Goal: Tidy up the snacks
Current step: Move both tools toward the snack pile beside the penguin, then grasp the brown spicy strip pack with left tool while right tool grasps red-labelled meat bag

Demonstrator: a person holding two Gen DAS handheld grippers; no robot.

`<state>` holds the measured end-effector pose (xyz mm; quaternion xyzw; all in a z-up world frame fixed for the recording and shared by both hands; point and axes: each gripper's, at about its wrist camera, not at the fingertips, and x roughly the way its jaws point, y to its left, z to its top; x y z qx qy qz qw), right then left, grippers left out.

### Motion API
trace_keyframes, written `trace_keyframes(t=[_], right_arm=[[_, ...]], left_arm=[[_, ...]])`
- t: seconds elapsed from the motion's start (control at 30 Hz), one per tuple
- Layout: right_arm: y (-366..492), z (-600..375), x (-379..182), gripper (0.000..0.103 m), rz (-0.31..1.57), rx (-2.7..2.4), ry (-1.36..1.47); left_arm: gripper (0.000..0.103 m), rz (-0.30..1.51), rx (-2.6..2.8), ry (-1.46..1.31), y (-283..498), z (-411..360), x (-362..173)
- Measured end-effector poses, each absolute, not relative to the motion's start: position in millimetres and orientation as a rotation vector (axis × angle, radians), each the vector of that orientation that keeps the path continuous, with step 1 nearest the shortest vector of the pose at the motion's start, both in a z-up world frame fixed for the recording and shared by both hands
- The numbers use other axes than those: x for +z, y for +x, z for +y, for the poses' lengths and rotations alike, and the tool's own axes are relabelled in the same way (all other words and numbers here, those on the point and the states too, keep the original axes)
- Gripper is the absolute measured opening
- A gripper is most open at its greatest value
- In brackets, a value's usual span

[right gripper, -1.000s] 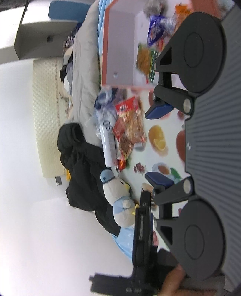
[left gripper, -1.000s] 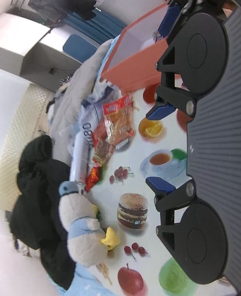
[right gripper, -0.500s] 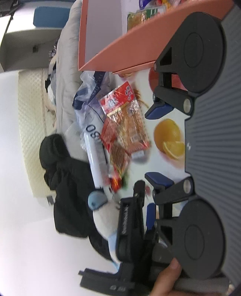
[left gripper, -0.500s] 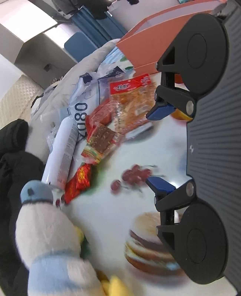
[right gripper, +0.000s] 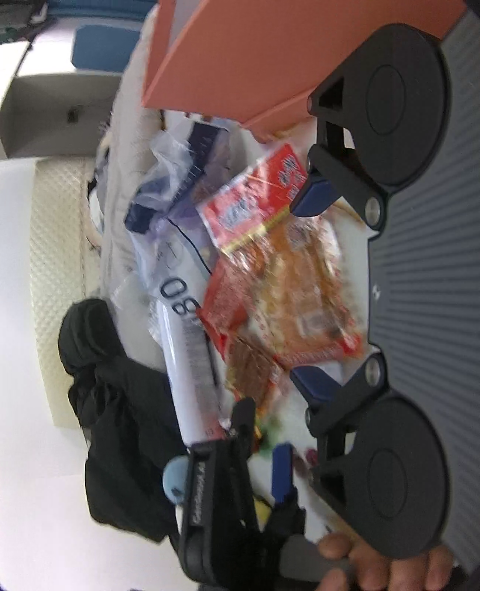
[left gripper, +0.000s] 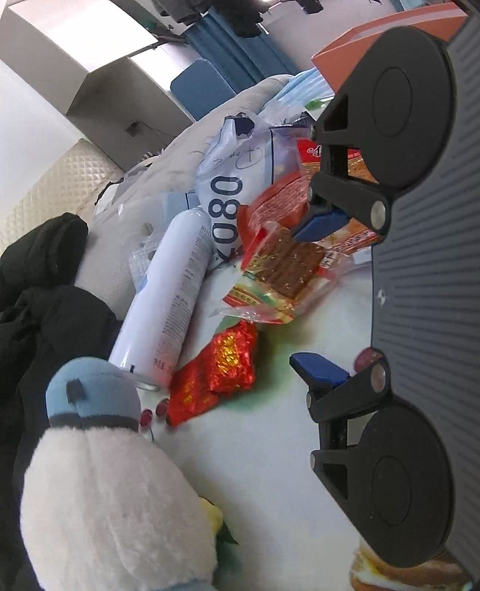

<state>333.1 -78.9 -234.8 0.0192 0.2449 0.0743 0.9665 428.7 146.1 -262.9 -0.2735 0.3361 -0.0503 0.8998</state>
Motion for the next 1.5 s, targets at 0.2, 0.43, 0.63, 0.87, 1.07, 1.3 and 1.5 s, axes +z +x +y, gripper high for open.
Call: trace_keyframes(t=[0.2,0.43,0.63,0.87,1.07,1.3,1.5], right_arm=[[359,-72,-244,0.093,0.593,0.164,0.007],[368,-61,-250,0.103,0.659,0.198,-0.038],[363,-59,-249,0.076,0.648,0.241,-0.042],[351,-60,-242,0.041,0.647,0.257,-0.025],[330,-68,-235,0.035,0.671,0.261,0.000],[286,-78,-229,0.034,0.708,0.287,-0.014],[235,-80,-221,0.034,0.718,0.342,-0.091]], left_arm=[[0.055,0.696,-0.080,-0.453,439,132,-263],[0.019,0.698,-0.034,-0.425,451,130,-269],[0.005,0.711,-0.047,-0.455,435,136,-269],[0.002,0.682,-0.042,-0.443,396,138,-258],[0.002,0.639,-0.035,-0.446,354,139,-238],[0.002,0.644,0.010,-0.536,290,145,-230],[0.002,0.673,0.049,-0.591,227,144,-227]])
